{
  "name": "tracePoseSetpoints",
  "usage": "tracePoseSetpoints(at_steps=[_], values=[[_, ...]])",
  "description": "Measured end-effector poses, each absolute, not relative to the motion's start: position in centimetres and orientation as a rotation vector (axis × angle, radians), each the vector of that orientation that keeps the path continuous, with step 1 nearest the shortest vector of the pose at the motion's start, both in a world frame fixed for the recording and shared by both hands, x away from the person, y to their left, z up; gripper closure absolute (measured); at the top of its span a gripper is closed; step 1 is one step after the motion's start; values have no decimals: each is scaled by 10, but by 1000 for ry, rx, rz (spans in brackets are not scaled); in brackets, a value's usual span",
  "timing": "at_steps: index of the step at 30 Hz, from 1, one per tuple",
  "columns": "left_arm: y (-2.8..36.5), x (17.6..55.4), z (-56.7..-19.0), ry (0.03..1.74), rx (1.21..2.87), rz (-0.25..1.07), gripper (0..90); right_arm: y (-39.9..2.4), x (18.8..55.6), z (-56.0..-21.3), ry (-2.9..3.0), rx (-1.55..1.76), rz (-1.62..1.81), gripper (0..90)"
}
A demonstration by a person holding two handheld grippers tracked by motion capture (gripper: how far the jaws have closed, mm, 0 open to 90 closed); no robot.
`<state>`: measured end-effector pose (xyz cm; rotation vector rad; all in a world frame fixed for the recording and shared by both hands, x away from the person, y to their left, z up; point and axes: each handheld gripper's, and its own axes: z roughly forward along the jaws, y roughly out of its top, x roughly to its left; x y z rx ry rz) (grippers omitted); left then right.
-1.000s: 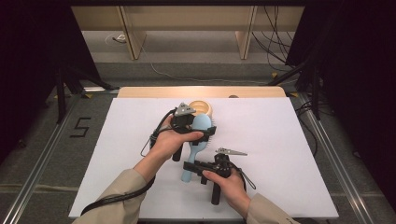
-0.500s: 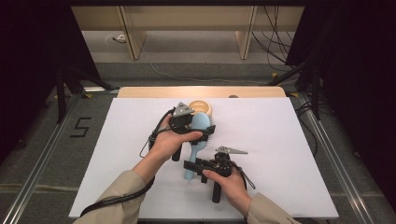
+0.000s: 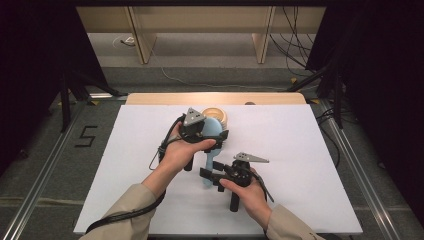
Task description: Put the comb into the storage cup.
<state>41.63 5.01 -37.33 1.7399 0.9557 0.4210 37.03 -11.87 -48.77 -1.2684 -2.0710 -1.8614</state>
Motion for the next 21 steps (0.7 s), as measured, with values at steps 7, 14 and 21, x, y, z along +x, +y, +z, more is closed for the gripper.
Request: tracePoseSetpoints(at_steps=[7,14,21], values=[[51,415,-370,977,1713,465,195,-123,373,-482,-2149,-1265,-1896,195],[52,414,-364,999,1682,549,195,-128,375,-476,-2240,-1272,-1916,161],[54,413,-362,1020,1657,595,195,-134,376,-473,-2300,-1299,-1912,159]])
